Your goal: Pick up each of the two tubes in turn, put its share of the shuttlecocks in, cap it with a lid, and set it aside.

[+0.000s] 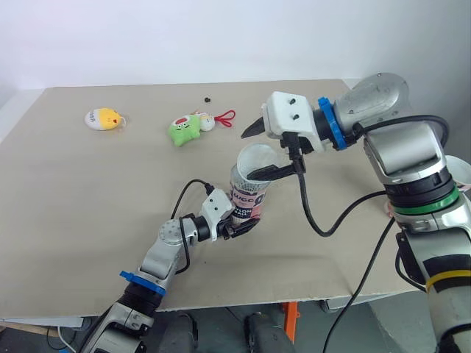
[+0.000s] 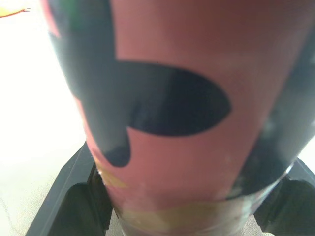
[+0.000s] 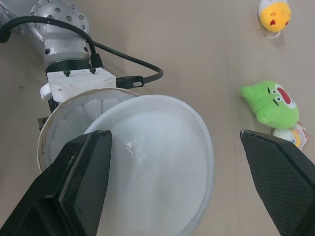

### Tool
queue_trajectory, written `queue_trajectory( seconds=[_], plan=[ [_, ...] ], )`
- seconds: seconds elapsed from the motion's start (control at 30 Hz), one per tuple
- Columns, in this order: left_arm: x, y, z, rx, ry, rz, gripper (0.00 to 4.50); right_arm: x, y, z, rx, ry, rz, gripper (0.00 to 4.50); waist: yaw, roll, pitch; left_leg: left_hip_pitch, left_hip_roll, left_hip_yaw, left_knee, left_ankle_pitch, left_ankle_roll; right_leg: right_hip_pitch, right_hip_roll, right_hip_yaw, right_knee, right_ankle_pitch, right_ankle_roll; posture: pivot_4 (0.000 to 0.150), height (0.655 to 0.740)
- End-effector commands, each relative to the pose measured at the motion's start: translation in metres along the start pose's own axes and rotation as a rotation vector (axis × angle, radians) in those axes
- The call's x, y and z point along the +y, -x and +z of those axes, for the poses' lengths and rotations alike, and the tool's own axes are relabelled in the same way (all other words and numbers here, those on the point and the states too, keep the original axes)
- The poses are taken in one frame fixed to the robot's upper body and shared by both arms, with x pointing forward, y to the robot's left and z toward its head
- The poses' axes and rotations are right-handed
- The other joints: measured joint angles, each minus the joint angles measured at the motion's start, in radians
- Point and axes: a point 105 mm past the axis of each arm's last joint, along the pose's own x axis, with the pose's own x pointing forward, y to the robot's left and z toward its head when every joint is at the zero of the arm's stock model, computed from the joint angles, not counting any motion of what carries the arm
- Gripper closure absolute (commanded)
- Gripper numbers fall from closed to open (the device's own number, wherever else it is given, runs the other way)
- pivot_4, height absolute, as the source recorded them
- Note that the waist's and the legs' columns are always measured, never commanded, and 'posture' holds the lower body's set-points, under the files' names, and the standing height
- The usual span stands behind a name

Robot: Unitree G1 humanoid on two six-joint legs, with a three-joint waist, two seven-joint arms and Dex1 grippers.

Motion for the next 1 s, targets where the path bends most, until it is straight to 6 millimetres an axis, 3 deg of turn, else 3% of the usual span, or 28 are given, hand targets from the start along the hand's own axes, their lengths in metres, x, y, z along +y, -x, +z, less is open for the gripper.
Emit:
queue_trajectory(
  seconds=[0.03, 0.13, 0.23, 0.27, 0.3, 0.37, 0.63, 0.73, 0.97, 1.0],
  plan=[
    [-0.009, 0.003, -0.035, 0.118, 0.082, -0.015, 1.53, -0.003, 0.005, 0.007, -0.016, 0.002, -0.005, 0.82, 0.000, 0.000, 0.000, 0.000, 0.000, 0.000, 0.000, 0.000, 0.000, 0.000, 0.000, 0.000, 0.000, 0.000, 0.000, 0.150, 0.7400],
    [-0.009, 0.003, -0.035, 0.118, 0.082, -0.015, 1.53, -0.002, 0.005, 0.006, -0.016, 0.000, -0.004, 2.24, 0.000, 0.000, 0.000, 0.000, 0.000, 0.000, 0.000, 0.000, 0.000, 0.000, 0.000, 0.000, 0.000, 0.000, 0.000, 0.150, 0.7400],
    [-0.009, 0.003, -0.035, 0.118, 0.081, -0.015, 1.53, -0.003, 0.004, 0.006, -0.017, 0.009, -0.007, 3.22, 0.000, 0.000, 0.000, 0.000, 0.000, 0.000, 0.000, 0.000, 0.000, 0.000, 0.000, 0.000, 0.000, 0.000, 0.000, 0.150, 0.7400],
    [-0.009, 0.003, -0.035, 0.118, 0.081, -0.016, 1.53, -0.002, 0.004, 0.006, -0.014, 0.011, -0.006, 3.91, 0.000, 0.000, 0.000, 0.000, 0.000, 0.000, 0.000, 0.000, 0.000, 0.000, 0.000, 0.000, 0.000, 0.000, 0.000, 0.150, 0.7400],
    [-0.009, 0.003, -0.035, 0.118, 0.081, -0.016, 1.53, -0.002, 0.004, 0.005, -0.013, 0.011, -0.005, 3.92, 0.000, 0.000, 0.000, 0.000, 0.000, 0.000, 0.000, 0.000, 0.000, 0.000, 0.000, 0.000, 0.000, 0.000, 0.000, 0.150, 0.7400],
    [-0.009, 0.003, -0.034, 0.117, 0.081, -0.016, 1.53, -0.002, 0.004, 0.004, -0.009, 0.010, -0.003, 4.41, 0.000, 0.000, 0.000, 0.000, 0.000, 0.000, 0.000, 0.000, 0.000, 0.000, 0.000, 0.000, 0.000, 0.000, 0.000, 0.150, 0.7400],
    [-0.010, 0.003, -0.034, 0.116, 0.081, -0.017, 1.53, -0.001, 0.003, 0.002, -0.005, 0.062, -0.003, 4.41, 0.000, 0.000, 0.000, 0.000, 0.000, 0.000, 0.000, 0.000, 0.000, 0.000, 0.000, 0.000, 0.000, 0.000, 0.000, 0.150, 0.7400],
    [-0.010, 0.003, -0.035, 0.117, 0.080, -0.017, 1.53, -0.004, 0.005, 0.006, -0.022, 0.071, -0.015, 3.58, 0.000, 0.000, 0.000, 0.000, 0.000, 0.000, 0.000, 0.000, 0.000, 0.000, 0.000, 0.000, 0.000, 0.000, 0.000, 0.150, 0.7400],
    [-0.009, 0.003, -0.035, 0.117, 0.081, -0.016, 1.53, -0.011, 0.008, 0.015, -0.054, 0.069, -0.035, 0.08, 0.000, 0.000, 0.000, 0.000, 0.000, 0.000, 0.000, 0.000, 0.000, 0.000, 0.000, 0.000, 0.000, 0.000, 0.000, 0.150, 0.7400],
    [-0.009, 0.003, -0.035, 0.117, 0.081, -0.016, 1.53, -0.012, 0.008, 0.014, -0.051, 0.062, -0.037, 0.08, 0.000, 0.000, 0.000, 0.000, 0.000, 0.000, 0.000, 0.000, 0.000, 0.000, 0.000, 0.000, 0.000, 0.000, 0.000, 0.150, 0.7400]
  ],
)
